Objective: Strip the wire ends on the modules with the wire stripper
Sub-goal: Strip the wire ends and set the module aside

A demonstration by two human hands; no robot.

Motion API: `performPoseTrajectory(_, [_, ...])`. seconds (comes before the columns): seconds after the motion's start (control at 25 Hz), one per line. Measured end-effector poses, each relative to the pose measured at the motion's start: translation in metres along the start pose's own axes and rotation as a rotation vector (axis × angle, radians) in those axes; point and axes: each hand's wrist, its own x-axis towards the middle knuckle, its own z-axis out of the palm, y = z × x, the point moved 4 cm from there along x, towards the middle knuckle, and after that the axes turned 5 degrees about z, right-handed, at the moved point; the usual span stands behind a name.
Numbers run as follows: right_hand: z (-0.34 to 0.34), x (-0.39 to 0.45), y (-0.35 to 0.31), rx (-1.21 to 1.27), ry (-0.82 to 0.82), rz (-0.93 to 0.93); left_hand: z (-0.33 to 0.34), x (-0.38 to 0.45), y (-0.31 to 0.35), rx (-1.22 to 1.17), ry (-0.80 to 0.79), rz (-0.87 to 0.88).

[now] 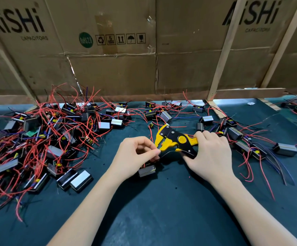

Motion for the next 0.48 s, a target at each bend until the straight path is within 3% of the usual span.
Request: performPoseTrajectory(0.48, [0.0005, -0.0006, 0.0011, 0.067, -0.008, 0.045, -0.0002, 0.002, -0.0107, -0.088, 0.005, -0.074])
